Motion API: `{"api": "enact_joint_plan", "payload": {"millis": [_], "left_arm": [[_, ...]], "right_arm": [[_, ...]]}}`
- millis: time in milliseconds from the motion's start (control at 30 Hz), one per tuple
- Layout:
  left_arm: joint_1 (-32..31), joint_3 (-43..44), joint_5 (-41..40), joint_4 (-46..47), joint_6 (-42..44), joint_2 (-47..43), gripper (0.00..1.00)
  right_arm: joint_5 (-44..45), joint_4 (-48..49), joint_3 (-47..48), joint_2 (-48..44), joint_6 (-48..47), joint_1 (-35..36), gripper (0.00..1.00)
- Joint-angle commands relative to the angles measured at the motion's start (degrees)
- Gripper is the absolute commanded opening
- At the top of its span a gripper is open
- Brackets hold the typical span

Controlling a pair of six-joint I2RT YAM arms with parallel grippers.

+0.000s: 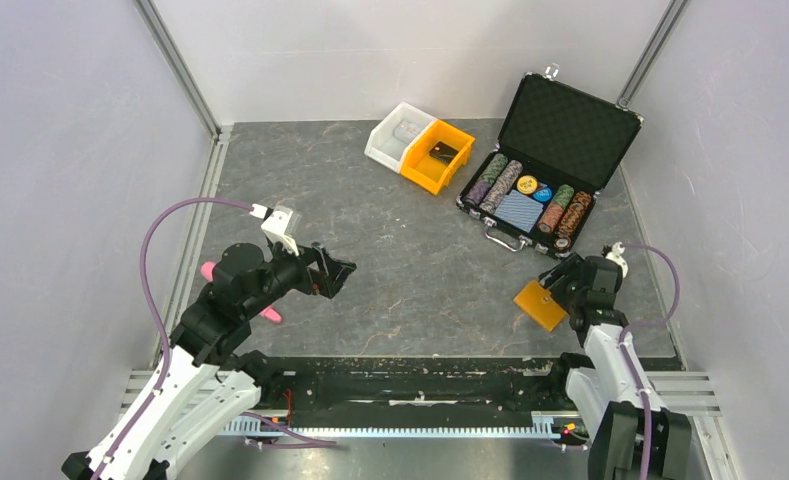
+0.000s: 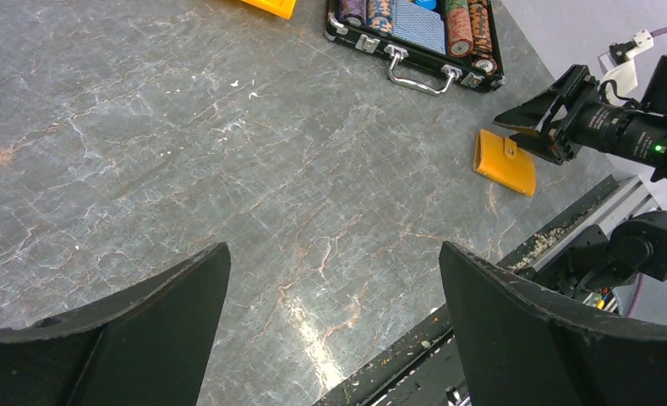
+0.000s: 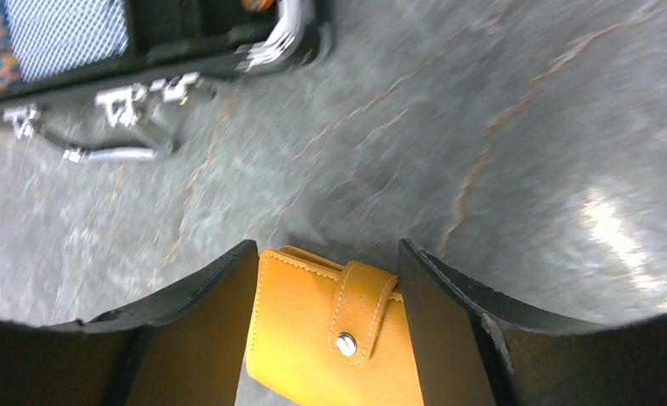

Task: Take the credit cards out of the card holder
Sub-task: Move the card holder to the corner of the board.

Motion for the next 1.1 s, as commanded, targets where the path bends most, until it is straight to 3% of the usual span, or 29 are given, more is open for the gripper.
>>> {"api": "enact_joint_plan", "payload": {"millis": [0, 300, 433, 533, 667, 800, 1067], "left_arm": [[0.3, 0.0, 0.9, 0.8, -1.2, 0.0, 1.00], [0.2, -0.2, 0.9, 0.9, -1.3, -0.2, 1.00], [0.2, -0.2, 0.9, 0.8, -1.3, -0.2, 1.00], [0.3, -0.1, 1.2, 0.9, -1.3, 0.0, 1.00], [0.3, -0.2, 2.0, 1.1, -1.6, 0.1, 1.00], [0.3, -0.1, 2.1, 1.1, -1.7, -0.1, 1.00], [0.3, -0.7, 3.4, 1.8, -1.2, -0.9, 1.00]], "right_arm": [[-6.1, -8.4, -2.8, -0.5, 2.6, 4.5, 0.65], [-4.4, -9.1, -2.2, -2.1, 10.4, 19.2, 0.62], [0.2, -11.2, 1.0, -0.1, 8.9, 24.0, 0.63], [7.4, -20.4, 7.6, 2.3, 11.4, 24.1, 0.67], [12.8, -26.3, 15.0, 3.0, 11.9, 24.1, 0.81], [19.0, -33.0, 18.1, 3.3, 12.5, 24.0, 0.86], [11.4, -34.3, 14.0, 0.3, 11.5, 24.1, 0.85]]}}
